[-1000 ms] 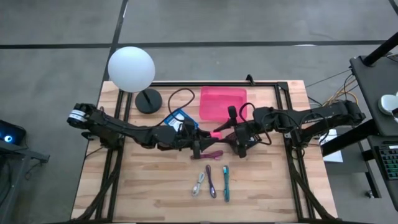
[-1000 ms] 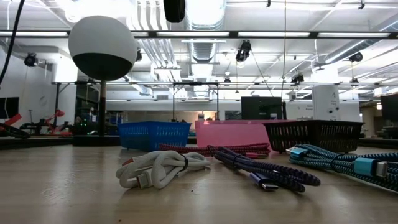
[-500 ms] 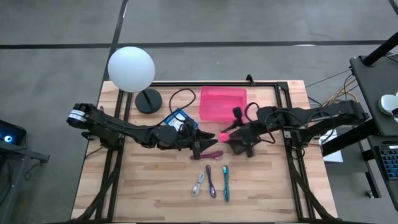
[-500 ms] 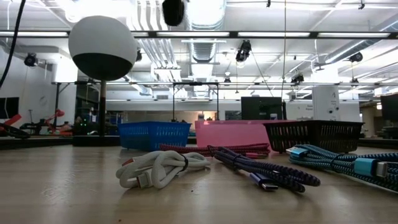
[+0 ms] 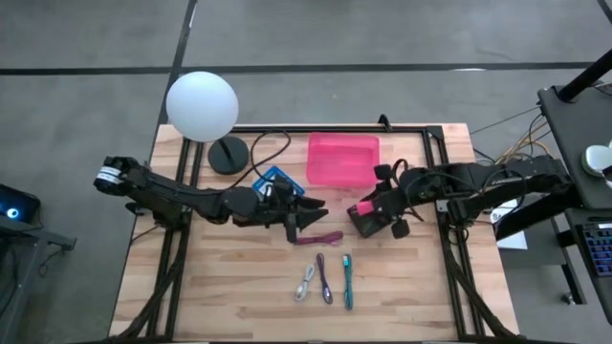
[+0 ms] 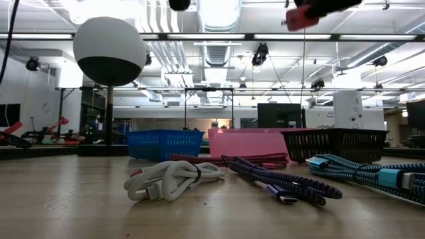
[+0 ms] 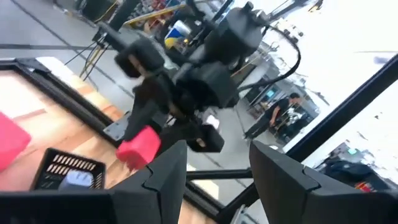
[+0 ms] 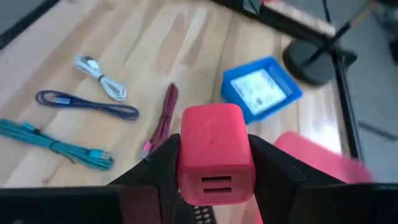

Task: Pick and place items into bin
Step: Put the pink charger adapter into the black bin, then put the pink charger cable into the pink bin

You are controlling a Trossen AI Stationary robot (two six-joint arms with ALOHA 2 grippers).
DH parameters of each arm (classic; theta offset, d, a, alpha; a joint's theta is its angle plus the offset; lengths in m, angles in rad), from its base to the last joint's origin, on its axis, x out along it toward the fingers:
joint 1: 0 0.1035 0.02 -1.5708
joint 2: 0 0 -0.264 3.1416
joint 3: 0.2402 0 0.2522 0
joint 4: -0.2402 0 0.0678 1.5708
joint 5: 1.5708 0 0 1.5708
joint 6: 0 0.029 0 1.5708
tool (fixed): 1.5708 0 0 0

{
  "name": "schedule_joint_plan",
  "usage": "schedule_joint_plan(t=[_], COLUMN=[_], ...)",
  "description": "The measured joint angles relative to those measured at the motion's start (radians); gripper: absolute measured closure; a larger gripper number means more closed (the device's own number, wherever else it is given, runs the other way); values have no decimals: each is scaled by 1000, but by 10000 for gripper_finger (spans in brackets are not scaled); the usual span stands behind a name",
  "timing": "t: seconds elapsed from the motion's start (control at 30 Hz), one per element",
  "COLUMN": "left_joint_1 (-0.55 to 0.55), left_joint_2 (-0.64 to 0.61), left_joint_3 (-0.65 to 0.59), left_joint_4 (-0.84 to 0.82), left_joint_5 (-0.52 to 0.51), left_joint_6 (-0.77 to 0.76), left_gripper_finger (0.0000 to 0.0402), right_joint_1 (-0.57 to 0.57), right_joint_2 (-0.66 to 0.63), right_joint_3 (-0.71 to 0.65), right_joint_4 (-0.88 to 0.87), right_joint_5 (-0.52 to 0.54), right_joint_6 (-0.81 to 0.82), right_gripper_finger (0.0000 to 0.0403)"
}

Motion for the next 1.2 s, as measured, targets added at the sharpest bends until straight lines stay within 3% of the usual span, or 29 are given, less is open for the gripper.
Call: schedule_joint_plan(t=[0.33, 0.5, 0.7, 0.9, 1.2], left_joint_1=[0, 0, 0, 0, 0], left_joint_2=[2, 3, 3, 4, 4], left_joint_3=[0, 0, 0, 0, -2], left_joint_4=[-5, -4, -4, -4, -4], left_joint_5=[2, 2, 3, 2, 3], left_joint_6=[13, 12, 12, 12, 12], left_gripper_finger=[242, 242, 242, 242, 242], right_joint_1=[-74, -85, -85, -84, -84], right_joint_2=[7, 7, 8, 10, 10], right_joint_3=[-222, -344, -428, -486, -477], right_joint_4=[19, 128, 215, 258, 271], right_joint_5=[15, 13, -6, 49, 58], right_joint_6=[112, 115, 140, 140, 163], right_gripper_finger=[261, 261, 261, 258, 171])
